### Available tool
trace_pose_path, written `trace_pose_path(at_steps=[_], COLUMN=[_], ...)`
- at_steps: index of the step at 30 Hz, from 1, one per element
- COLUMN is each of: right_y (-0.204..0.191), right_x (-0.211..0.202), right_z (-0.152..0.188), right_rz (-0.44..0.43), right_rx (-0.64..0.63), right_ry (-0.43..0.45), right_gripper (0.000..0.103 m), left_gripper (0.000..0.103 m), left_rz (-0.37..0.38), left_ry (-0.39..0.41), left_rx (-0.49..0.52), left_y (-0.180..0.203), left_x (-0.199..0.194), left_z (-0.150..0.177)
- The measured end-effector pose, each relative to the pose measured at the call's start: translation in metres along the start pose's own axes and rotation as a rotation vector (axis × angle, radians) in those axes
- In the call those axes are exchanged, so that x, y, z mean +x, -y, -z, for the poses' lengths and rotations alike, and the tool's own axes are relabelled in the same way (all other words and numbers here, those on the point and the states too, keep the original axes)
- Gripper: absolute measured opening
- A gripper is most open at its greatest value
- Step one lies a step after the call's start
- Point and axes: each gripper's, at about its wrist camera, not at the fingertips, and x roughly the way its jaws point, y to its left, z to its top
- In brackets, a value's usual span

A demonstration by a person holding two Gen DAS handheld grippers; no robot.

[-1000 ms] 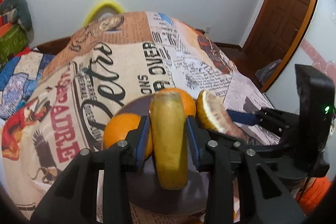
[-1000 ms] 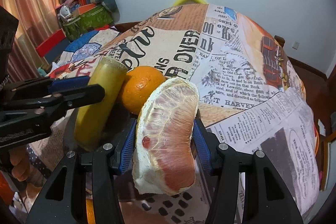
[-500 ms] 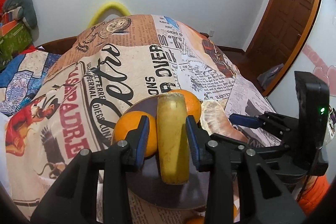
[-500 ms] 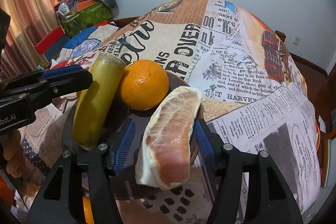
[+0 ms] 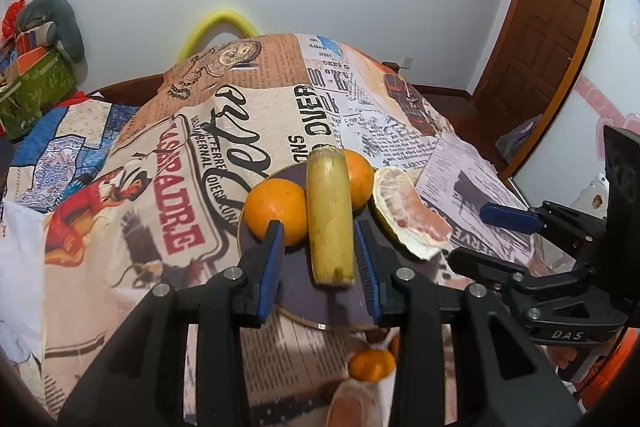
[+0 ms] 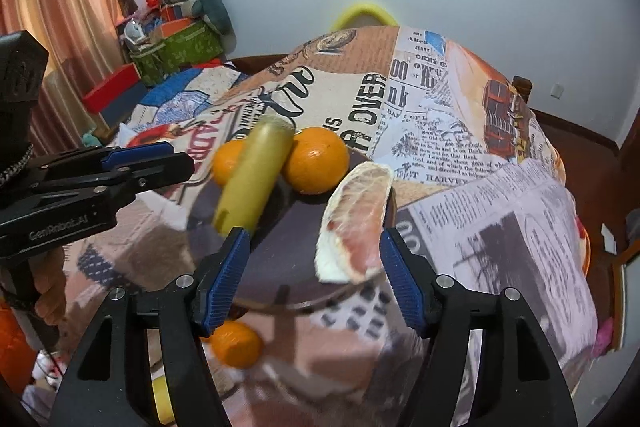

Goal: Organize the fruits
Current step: 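Place the yellow cylinder on the plate with the left tool while the right tool places the pomelo, then grasp the second pomelo segment with the left tool while the right tool grasps the second yellow cylinder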

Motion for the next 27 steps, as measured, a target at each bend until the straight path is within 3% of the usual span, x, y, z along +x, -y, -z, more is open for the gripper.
trace_pose_path(at_steps=[15,27], right_y=[-0.036,-0.079], right_x=[-0.044,-0.019], right_z=[0.037,0.079], right_rz=[0.007,-0.058], right_rx=[-0.014,-0.051], right_ry=[0.014,-0.095], right_gripper=[0.065,0.065], left_gripper=[0.036,0.036], left_rz=[-0.035,-0.073], left_ry=[-0.03,-0.092], left_rx=[0.026,-0.01], left_y=[0.004,-0.022], left_x=[-0.065,-0.086], left_z=[0.055,0.109])
